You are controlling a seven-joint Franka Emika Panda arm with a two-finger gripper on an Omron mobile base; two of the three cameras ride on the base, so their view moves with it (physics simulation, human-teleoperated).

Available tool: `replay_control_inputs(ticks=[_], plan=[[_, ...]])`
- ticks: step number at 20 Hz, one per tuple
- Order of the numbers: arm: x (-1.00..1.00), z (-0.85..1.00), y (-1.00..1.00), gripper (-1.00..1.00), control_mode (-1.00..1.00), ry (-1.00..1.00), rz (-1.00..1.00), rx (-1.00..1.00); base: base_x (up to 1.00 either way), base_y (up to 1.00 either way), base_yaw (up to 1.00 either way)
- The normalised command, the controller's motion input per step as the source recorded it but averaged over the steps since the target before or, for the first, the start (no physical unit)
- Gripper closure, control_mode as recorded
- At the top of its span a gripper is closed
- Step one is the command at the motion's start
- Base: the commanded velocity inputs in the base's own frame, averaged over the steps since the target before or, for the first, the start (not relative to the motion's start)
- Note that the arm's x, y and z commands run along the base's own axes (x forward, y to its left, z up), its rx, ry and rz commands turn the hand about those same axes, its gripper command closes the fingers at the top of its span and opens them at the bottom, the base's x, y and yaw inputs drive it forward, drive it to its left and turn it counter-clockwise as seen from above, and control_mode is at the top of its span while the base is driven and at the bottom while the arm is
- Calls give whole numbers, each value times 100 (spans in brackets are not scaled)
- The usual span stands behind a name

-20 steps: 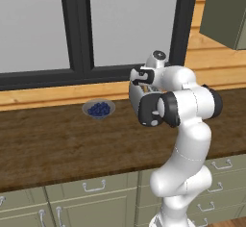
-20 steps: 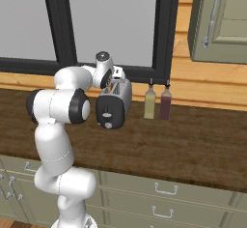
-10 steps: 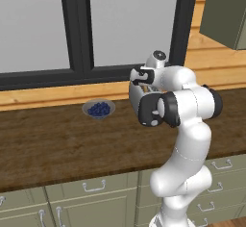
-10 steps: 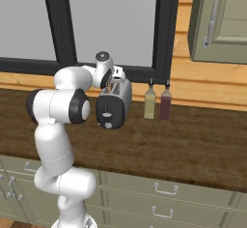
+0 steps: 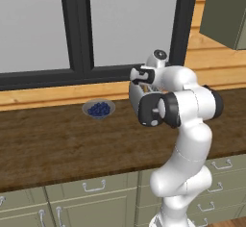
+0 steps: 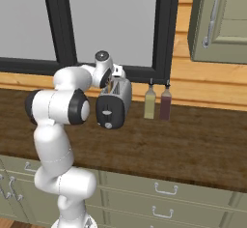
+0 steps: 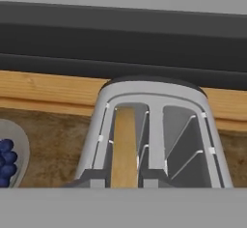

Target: Start the toaster. Once the lever pops up, take the bread to the plate on the dining counter.

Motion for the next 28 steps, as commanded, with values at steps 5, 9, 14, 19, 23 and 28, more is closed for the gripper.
replay_control_inputs(ticks=[5, 9, 14, 19, 23, 28], plan=[[0, 53, 0, 100, -100, -8, 0, 0, 0, 0, 0], [-5, 79, 0, 100, -100, -11, 0, 0, 0, 0, 0], [-24, 85, 0, 100, -100, -6, 0, 0, 0, 0, 0], [-97, 35, 0, 100, -100, 0, -1, 1, 0, 0, 0], [-100, 37, 0, 100, -100, 0, -4, 0, 0, 0, 0], [-100, 10, 8, 100, -100, 0, -4, 0, 0, 0, 0]])
